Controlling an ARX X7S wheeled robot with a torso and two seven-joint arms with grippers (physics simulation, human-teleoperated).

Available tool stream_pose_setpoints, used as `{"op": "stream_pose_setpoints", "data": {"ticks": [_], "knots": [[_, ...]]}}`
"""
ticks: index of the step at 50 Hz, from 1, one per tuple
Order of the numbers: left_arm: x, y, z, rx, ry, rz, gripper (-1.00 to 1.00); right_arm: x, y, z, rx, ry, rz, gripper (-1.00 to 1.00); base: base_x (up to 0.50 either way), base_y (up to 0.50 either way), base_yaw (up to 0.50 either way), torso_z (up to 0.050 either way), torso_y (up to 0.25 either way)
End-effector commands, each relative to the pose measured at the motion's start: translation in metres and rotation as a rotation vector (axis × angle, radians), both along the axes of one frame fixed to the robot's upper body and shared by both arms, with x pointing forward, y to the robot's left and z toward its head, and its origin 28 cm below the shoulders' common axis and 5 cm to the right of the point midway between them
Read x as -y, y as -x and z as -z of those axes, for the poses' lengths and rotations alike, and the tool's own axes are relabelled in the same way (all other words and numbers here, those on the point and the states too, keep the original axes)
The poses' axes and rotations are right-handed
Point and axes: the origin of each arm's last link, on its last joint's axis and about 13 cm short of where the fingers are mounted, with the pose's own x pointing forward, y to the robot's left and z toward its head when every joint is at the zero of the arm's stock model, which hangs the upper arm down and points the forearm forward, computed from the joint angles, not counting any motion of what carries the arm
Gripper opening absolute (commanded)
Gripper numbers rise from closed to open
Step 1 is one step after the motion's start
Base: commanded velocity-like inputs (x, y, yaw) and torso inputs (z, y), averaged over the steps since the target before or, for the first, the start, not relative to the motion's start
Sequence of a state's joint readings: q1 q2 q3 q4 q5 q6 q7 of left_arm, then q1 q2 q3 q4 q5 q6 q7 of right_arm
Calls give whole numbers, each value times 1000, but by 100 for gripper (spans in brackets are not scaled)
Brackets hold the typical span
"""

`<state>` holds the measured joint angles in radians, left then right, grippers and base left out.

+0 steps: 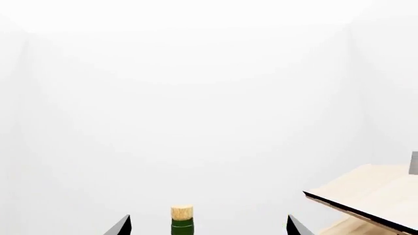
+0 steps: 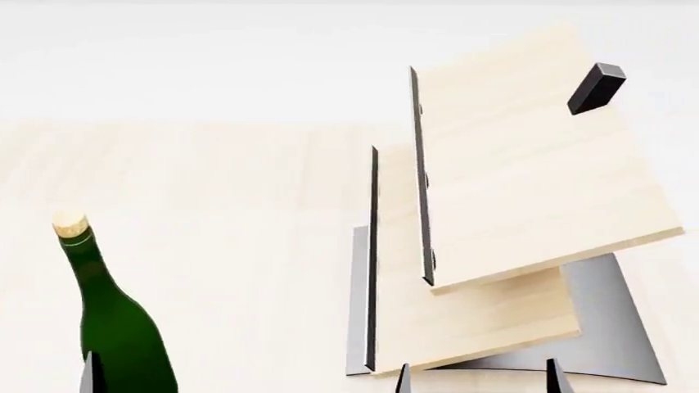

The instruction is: Put the wine bottle on the wine rack.

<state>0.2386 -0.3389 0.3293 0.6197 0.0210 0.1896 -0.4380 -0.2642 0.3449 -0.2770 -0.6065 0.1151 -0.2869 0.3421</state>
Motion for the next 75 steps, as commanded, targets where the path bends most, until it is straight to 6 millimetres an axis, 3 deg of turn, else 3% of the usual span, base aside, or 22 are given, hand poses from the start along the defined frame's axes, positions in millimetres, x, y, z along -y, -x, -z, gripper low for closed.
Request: {"op": "stream_pose_setpoints", "data": {"ticks": [1,31,40,56,60,62,67,72,73,74,75], "knots": [[-1,0,0,0,2,-4,100,0,0,0,1,0,1,100,0,-90,0,0,0],[-1,-1,0,-3,-1,-2,100,-7,-3,1,7,6,-8,100,0,-17,0,0,0],[0,0,0,-6,-2,2,100,-12,-10,-8,35,8,9,100,0,0,0,0,0],[1,-1,1,-9,-3,3,100,-25,-42,-50,40,30,11,100,0,0,0,0,0],[0,-1,0,-7,-3,2,100,-28,-53,-60,13,49,-16,100,0,0,0,0,0],[0,-1,0,-9,-1,0,100,-32,-60,-67,-54,94,-113,100,0,0,0,0,0],[0,-1,0,-8,-2,0,100,-33,-77,-82,-75,58,-40,100,0,0,0,0,0],[-1,-2,0,-8,-1,-2,100,-35,-88,-94,-108,62,-170,100,0,0,0,0,0],[-1,-2,-1,-8,0,-3,100,-36,-90,-98,-5,22,-226,100,0,0,0,0,0],[-1,-2,-1,-8,0,-3,100,-35,-92,-98,20,41,-167,100,0,0,0,0,0],[-1,-2,-1,-8,0,-3,100,-35,-96,-98,-96,52,-201,100,0,0,0,0,0]]}}
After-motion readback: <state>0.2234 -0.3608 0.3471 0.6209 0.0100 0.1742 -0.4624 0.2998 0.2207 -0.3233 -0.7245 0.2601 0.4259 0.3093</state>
